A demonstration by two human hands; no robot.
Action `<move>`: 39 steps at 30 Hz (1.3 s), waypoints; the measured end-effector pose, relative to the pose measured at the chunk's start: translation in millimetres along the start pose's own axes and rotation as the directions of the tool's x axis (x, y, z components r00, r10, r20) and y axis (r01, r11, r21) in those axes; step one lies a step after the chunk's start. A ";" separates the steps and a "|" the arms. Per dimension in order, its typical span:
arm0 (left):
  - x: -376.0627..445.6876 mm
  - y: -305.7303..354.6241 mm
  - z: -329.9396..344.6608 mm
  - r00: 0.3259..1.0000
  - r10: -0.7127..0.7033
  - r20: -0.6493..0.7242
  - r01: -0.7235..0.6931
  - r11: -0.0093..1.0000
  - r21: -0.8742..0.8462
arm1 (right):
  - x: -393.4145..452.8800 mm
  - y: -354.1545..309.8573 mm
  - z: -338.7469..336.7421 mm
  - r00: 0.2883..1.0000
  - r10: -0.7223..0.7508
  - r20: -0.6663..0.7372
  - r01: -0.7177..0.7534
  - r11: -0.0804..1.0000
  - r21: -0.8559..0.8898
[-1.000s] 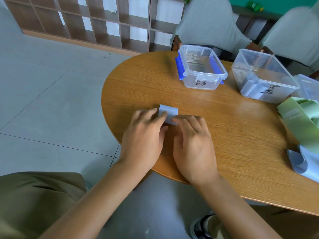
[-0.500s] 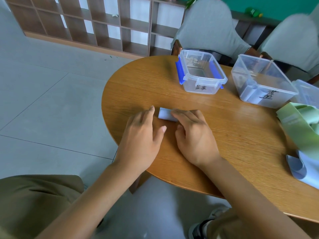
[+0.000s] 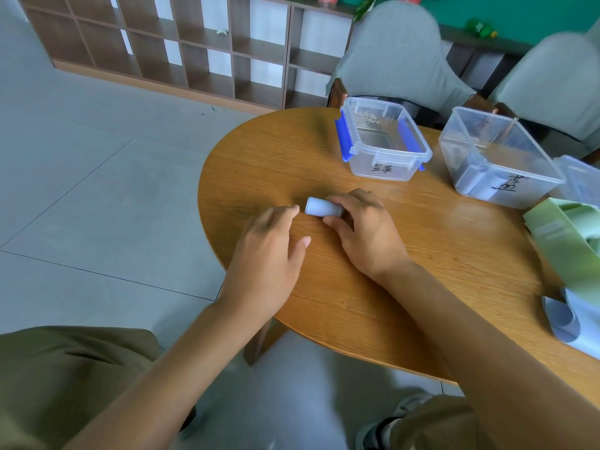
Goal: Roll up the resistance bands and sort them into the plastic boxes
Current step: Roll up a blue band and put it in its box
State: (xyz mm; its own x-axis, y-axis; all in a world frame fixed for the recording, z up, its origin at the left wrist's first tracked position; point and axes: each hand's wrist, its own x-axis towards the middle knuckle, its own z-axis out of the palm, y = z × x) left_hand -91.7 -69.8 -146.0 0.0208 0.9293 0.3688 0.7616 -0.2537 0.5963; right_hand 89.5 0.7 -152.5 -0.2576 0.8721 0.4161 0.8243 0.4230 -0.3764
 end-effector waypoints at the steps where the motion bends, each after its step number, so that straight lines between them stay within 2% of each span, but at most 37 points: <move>1: 1.3 -1.2 -0.3 1.000 0.025 -0.018 -0.025 1.000 0.002 | -0.2 -1.2 1.0 1.000 -0.006 -0.014 0.006 1.000 -0.020; 5: 6.4 -4.0 1.4 0.990 0.122 -0.066 -0.122 0.993 0.006 | -8.1 -11.6 0.0 0.991 -0.107 -0.077 0.097 0.987 -0.126; 10: 2.6 -0.4 3.0 0.977 0.194 -0.092 -0.189 0.980 0.059 | -25.7 -29.1 -14.8 0.966 -0.247 -0.070 0.237 0.963 -0.131; 16: -3.0 7.7 -1.6 0.952 0.252 -0.174 -0.247 0.968 0.053 | -42.1 -38.2 -45.1 0.972 -0.234 -0.031 0.233 0.972 -0.040; 21: -6.5 10.4 0.8 0.956 0.274 -0.106 -0.275 0.961 0.003 | -53.9 -38.3 -61.6 0.981 -0.194 -0.019 0.195 0.981 0.019; 25: -10.9 12.4 8.3 0.981 0.196 0.009 -0.192 0.967 -0.170 | -61.3 -34.3 -65.4 0.978 -0.210 0.000 0.210 0.977 0.034; 30: -13.8 10.1 10.7 0.974 0.183 0.131 -0.152 0.965 -0.215 | -66.8 -30.7 -62.1 0.979 -0.205 0.007 0.205 0.978 0.047; 34: -13.4 7.4 10.4 0.974 0.198 0.111 -0.174 0.966 -0.191 | -70.0 -27.4 -53.8 0.981 -0.193 -0.025 0.194 0.980 0.035; 39: -11.6 4.8 13.9 0.971 0.224 0.085 -0.210 0.966 -0.150 | -74.2 -29.0 -46.9 0.951 -0.287 -0.114 0.274 0.955 -0.117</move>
State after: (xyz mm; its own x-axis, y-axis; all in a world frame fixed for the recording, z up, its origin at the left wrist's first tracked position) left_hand -79.2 -78.1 -157.3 0.2458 0.8683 0.4309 0.6344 -0.4802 0.6058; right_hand 108.3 -87.8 -133.7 -0.4239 0.6800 0.5983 0.7753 0.6139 -0.1485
